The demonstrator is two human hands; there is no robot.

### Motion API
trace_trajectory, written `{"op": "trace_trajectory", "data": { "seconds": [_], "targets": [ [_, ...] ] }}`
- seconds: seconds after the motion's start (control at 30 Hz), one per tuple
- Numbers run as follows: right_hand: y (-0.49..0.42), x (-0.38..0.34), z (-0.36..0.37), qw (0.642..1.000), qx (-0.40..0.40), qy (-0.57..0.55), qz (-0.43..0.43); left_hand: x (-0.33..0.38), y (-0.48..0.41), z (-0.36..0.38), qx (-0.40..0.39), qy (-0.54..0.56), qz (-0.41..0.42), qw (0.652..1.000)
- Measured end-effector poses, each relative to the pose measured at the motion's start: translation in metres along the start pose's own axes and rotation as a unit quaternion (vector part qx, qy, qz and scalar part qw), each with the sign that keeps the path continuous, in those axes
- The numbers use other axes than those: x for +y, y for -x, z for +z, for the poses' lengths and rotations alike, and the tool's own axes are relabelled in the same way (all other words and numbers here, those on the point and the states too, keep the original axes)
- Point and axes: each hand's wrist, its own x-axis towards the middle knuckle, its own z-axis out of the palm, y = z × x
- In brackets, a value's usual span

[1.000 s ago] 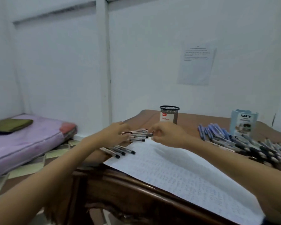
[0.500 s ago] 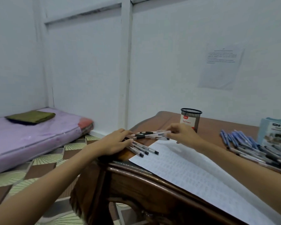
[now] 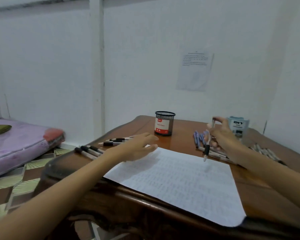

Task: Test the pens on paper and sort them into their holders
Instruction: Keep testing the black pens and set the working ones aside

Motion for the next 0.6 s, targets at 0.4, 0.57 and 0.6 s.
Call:
{"op": "trace_trajectory", "data": {
  "seconds": [0.4,0.57,0.6],
  "targets": [
    [0.008,0.024,-0.055,0.999,-0.02,-0.028,0.038,0.081,-0.055,0.058,-0.14,0.0,0.082,0.987],
    [0.003,0.022,-0.062,0.979,-0.002,-0.173,0.107,0.077,-0.058,0.063,-0.153,-0.013,0.075,0.985],
    [0.002,0.023,-0.064,0.97,0.016,-0.212,0.118,0.076,-0.057,0.062,-0.153,-0.012,0.077,0.985]
  ]
}}
